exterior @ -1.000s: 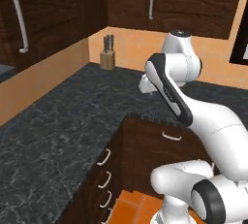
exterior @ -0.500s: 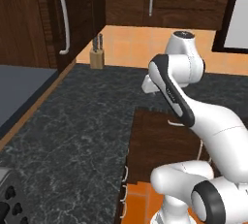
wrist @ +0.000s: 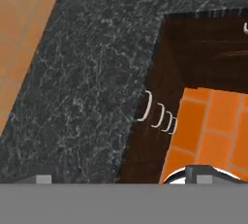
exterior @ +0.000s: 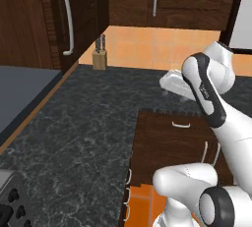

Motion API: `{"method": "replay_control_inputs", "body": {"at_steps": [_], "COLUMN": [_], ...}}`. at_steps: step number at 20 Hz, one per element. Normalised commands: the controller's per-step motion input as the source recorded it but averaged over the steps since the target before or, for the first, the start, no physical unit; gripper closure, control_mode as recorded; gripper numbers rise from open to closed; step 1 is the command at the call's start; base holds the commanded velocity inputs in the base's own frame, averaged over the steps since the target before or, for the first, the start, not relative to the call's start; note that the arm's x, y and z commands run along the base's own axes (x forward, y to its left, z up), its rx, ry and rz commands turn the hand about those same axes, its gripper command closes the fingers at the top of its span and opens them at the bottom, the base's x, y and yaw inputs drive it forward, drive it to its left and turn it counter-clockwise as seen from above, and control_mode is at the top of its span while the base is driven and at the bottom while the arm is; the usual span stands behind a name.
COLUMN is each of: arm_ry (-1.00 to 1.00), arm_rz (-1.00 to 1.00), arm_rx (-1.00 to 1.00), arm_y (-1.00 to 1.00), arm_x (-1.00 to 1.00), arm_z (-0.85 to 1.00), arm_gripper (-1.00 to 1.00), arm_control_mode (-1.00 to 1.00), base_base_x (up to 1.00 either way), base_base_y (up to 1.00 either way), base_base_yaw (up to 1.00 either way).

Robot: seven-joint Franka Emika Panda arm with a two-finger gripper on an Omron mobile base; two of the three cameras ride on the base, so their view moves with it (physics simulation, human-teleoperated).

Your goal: Take a straw from the drawer in front and place it inside the glass cup on the dining counter.

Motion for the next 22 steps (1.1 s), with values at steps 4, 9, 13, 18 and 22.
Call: {"method": "replay_control_inputs", "body": {"at_steps": [4,9,13,18,22], "arm_ry": [-0.10,-0.11,-0.03,0.00,0.02], "arm_rz": [-0.01,0.00,0.00,0.00,0.00], "arm_rx": [0.42,0.37,0.30,0.24,0.23], "arm_y": [-0.72,-0.37,-0.01,0.01,0.00], "arm_x": [-0.29,-0.10,0.00,0.01,0.37], "arm_z": [-0.77,-0.87,-0.86,-0.82,-0.68], "arm_gripper": [-1.00,-1.00,-1.00,-1.00,-1.00], "arm_control_mode": [-1.00,-1.00,-1.00,-1.00,-1.00], "base_base_x": [0.00,0.00,0.00,0.00,0.00], "base_base_y": [0.00,0.00,0.00,0.00,0.00], "base_base_yaw": [0.00,0.00,0.00,0.00,0.00]}}
